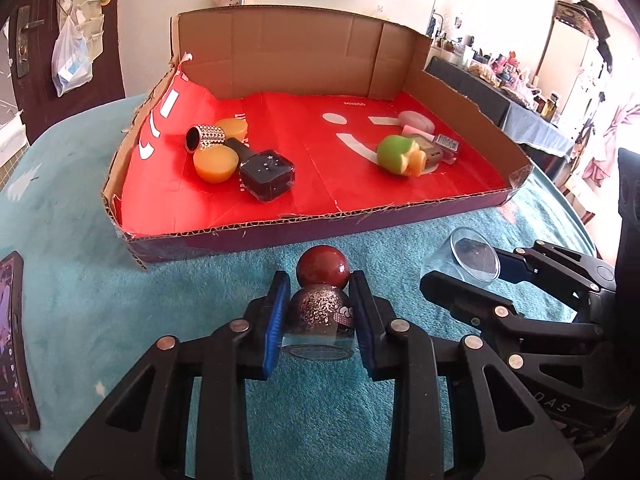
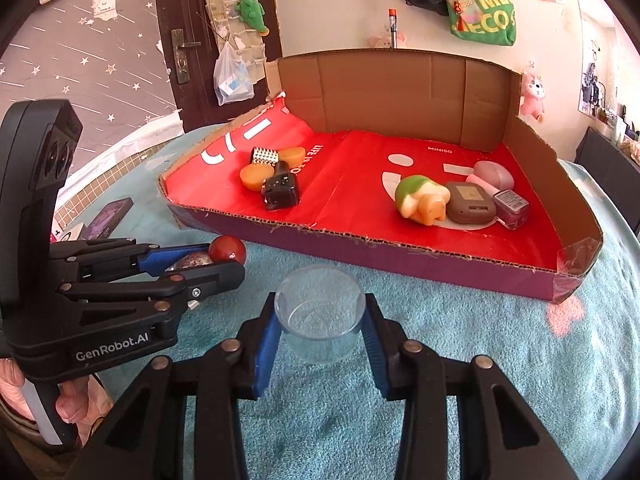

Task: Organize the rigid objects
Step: 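Carry the glitter bottle and glass cup into the red box with both grippers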

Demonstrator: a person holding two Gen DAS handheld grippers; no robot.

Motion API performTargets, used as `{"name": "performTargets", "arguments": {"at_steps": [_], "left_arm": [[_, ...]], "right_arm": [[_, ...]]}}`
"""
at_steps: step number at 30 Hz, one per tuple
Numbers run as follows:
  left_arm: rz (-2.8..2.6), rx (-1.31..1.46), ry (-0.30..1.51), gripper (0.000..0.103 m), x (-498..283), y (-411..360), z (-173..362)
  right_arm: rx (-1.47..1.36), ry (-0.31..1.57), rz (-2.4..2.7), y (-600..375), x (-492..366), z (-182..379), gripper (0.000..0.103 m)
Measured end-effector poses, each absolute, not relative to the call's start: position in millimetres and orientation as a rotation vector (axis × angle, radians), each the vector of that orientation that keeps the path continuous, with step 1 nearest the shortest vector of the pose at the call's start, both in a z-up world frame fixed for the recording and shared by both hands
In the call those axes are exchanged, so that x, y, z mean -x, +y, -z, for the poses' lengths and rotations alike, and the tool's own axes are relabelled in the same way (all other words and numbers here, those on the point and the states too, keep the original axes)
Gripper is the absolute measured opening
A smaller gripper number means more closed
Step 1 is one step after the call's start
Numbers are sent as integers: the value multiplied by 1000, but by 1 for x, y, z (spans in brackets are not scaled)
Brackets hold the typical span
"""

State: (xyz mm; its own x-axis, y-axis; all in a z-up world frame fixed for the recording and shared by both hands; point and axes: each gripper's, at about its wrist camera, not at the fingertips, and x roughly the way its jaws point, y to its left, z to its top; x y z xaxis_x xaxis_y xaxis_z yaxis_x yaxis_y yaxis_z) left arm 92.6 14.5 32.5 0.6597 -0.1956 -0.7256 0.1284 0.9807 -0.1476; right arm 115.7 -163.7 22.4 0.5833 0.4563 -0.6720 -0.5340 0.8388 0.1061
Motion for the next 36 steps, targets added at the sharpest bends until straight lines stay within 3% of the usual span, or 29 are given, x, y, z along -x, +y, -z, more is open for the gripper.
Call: {"name": "performTargets", "arguments": {"at_steps": [36], "left_arm": [[240, 108, 731, 29, -122, 14, -79]], "right_arm": [[46, 701, -612, -178, -148, -65, 42]]}}
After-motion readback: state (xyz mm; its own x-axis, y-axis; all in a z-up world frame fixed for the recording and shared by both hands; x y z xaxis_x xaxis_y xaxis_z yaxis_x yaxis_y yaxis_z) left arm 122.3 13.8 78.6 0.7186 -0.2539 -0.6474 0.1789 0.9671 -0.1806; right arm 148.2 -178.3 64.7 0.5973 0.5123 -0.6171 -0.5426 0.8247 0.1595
